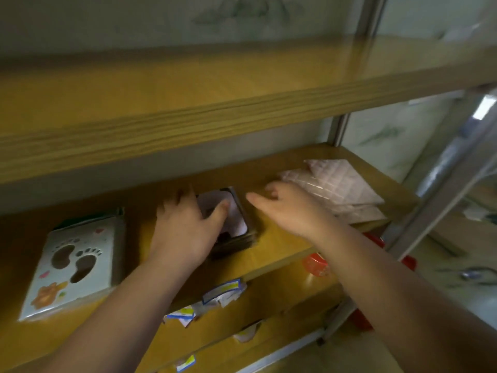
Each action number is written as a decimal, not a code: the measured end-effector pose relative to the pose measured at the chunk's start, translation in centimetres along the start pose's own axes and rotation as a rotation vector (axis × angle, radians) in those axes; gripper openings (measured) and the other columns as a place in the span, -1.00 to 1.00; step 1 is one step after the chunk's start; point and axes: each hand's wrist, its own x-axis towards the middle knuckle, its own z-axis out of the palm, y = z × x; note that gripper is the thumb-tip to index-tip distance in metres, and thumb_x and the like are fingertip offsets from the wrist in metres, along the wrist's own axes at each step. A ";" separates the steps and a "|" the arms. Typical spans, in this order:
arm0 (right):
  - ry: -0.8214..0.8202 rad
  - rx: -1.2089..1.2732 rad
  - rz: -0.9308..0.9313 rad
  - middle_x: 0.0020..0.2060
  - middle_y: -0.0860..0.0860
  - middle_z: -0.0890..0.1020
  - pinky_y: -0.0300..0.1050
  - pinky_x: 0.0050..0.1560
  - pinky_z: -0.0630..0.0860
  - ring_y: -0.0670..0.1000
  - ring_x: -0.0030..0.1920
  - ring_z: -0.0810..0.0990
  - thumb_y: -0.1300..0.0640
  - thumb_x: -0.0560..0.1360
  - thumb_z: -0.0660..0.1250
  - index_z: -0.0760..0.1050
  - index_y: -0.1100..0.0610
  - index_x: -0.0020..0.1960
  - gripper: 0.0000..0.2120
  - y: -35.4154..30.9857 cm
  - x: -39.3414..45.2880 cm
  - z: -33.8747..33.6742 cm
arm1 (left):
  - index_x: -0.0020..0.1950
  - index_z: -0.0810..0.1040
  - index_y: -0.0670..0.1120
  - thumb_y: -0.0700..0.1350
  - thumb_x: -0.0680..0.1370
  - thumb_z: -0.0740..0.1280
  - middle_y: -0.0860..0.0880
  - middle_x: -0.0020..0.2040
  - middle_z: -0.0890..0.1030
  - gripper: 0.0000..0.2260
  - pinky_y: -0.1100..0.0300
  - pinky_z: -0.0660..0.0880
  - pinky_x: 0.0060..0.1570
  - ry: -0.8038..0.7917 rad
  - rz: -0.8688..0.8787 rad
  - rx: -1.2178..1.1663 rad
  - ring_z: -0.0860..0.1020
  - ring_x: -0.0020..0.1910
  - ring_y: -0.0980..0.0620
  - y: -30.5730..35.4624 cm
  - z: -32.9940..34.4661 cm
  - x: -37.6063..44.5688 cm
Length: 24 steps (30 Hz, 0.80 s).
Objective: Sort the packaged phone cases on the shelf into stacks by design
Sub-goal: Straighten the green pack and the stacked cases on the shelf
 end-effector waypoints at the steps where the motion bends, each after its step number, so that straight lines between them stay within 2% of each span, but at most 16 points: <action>1: 0.016 -0.027 -0.008 0.32 0.04 0.57 0.00 0.25 0.50 0.06 0.29 0.55 -0.34 0.50 0.24 0.46 0.08 0.41 -0.34 1.0 -0.7 -1.0 | 0.48 0.34 -0.14 0.28 0.54 0.22 -0.26 0.42 0.41 -0.34 -0.07 0.29 0.30 0.047 0.064 0.039 0.36 0.35 -0.31 1.3 -0.1 -0.4; 2: 0.051 -0.044 -0.032 0.35 0.02 0.54 0.00 0.29 0.47 0.04 0.31 0.52 -0.28 0.53 0.26 0.42 0.07 0.45 -0.38 2.0 -1.4 -2.0 | 0.49 0.34 -0.13 0.26 0.54 0.24 -0.23 0.42 0.42 -0.35 -0.06 0.29 0.31 0.083 0.126 0.044 0.37 0.35 -0.30 2.8 0.1 -0.7; 4: 0.166 -0.034 -0.061 0.32 0.01 0.54 0.04 0.24 0.50 0.02 0.25 0.54 -0.16 0.55 0.28 0.45 0.03 0.40 -0.52 4.2 -2.1 -3.9 | 0.49 0.36 -0.10 0.24 0.53 0.26 -0.18 0.43 0.43 -0.37 0.00 0.27 0.33 0.077 0.203 -0.027 0.36 0.38 -0.24 5.8 1.2 -1.0; 6: 0.280 -0.023 -0.017 0.24 -0.02 0.55 0.00 0.14 0.53 -0.01 0.13 0.55 -0.10 0.54 0.29 0.47 -0.02 0.36 -0.58 6.6 -2.1 -5.8 | 0.51 0.36 -0.06 0.17 0.56 0.29 -0.10 0.46 0.42 -0.42 0.14 0.26 0.29 -0.064 0.161 -0.228 0.35 0.42 -0.14 8.9 2.9 -1.2; 8: 0.372 -0.024 0.052 0.17 -0.03 0.52 -0.08 0.06 0.45 0.00 0.09 0.52 -0.12 0.51 0.30 0.47 -0.02 0.32 -0.59 9.6 -1.3 -7.9 | 0.51 0.36 -0.07 0.09 0.60 0.29 -0.08 0.45 0.44 -0.49 0.22 0.26 0.20 -0.206 0.092 -0.422 0.39 0.42 -0.09 11.6 4.7 -1.1; 10: 0.441 -0.072 0.134 0.12 0.03 0.55 -0.06 0.00 0.45 0.08 0.05 0.54 -0.23 0.47 0.25 0.50 0.03 0.24 -0.54 12.8 0.3 -9.5 | 0.52 0.31 -0.11 0.07 0.62 0.26 -0.12 0.46 0.44 -0.49 0.19 0.28 0.26 -0.253 0.069 -0.422 0.39 0.42 -0.12 13.4 6.6 -0.6; 11: 0.427 -0.081 0.197 0.11 0.08 0.58 -0.04 -0.01 0.47 0.13 0.04 0.56 -0.30 0.44 0.21 0.51 0.06 0.22 -0.46 13.8 1.0 -9.6 | 0.52 0.28 -0.13 0.10 0.62 0.24 -0.15 0.47 0.43 -0.46 0.14 0.29 0.33 -0.264 0.059 -0.381 0.39 0.43 -0.16 13.5 7.2 -0.3; 13: 0.253 -0.074 0.325 0.19 0.13 0.57 0.02 0.08 0.50 0.20 0.14 0.56 -0.42 0.40 0.15 0.49 0.09 0.30 -0.29 16.7 2.7 -10.6 | 0.51 0.26 -0.13 0.19 0.62 0.19 -0.18 0.44 0.44 -0.42 0.02 0.28 0.38 -0.265 0.017 -0.241 0.39 0.41 -0.21 15.5 9.3 0.6; 16: 0.058 -0.069 0.339 0.34 0.16 0.42 0.15 0.29 0.45 0.24 0.33 0.42 -0.51 0.33 0.09 0.50 0.12 0.34 -0.12 17.9 3.5 -9.8 | 0.48 0.32 -0.03 0.27 0.58 0.12 -0.11 0.40 0.50 -0.44 -0.02 0.20 0.37 -0.268 -0.002 -0.126 0.40 0.38 -0.19 16.8 11.2 1.2; 18: 0.051 -0.032 0.282 0.33 0.14 0.40 0.17 0.29 0.45 0.22 0.31 0.41 -0.46 0.37 0.14 0.52 0.11 0.33 -0.20 18.2 3.9 -9.9 | 0.36 0.42 0.01 0.17 0.59 0.17 -0.07 0.31 0.56 -0.59 -0.04 0.31 0.34 -0.247 -0.035 -0.271 0.47 0.31 -0.16 18.4 11.9 0.8; 21: 0.000 0.031 0.220 0.17 0.07 0.55 0.11 0.15 0.56 0.14 0.14 0.55 -0.41 0.35 0.24 0.56 0.04 0.22 -0.33 18.2 4.1 -9.7 | 0.12 0.51 0.06 0.07 0.61 0.18 -0.01 0.14 0.63 -0.81 -0.06 0.47 0.20 -0.235 -0.062 -0.436 0.53 0.18 -0.11 20.5 12.6 -0.1; 22: -0.015 0.067 0.194 0.08 0.05 0.60 0.07 0.07 0.60 0.10 0.05 0.59 -0.41 0.30 0.24 0.59 0.02 0.15 -0.36 18.2 4.1 -9.7 | 0.07 0.53 0.06 0.06 0.60 0.20 0.02 0.08 0.65 -0.83 0.01 0.52 0.13 -0.227 -0.076 -0.497 0.57 0.12 -0.06 21.1 12.6 -0.4; 24: -0.052 0.202 0.148 -0.09 0.02 0.68 0.00 -0.07 0.64 0.07 -0.10 0.66 -0.31 0.33 0.30 0.63 0.00 0.02 -0.54 18.5 4.2 -9.8 | 0.04 0.60 0.01 -0.01 0.60 0.29 0.05 -0.06 0.71 -0.87 0.24 0.58 -0.16 -0.199 -0.191 -0.753 0.67 -0.09 0.09 22.3 12.2 -0.7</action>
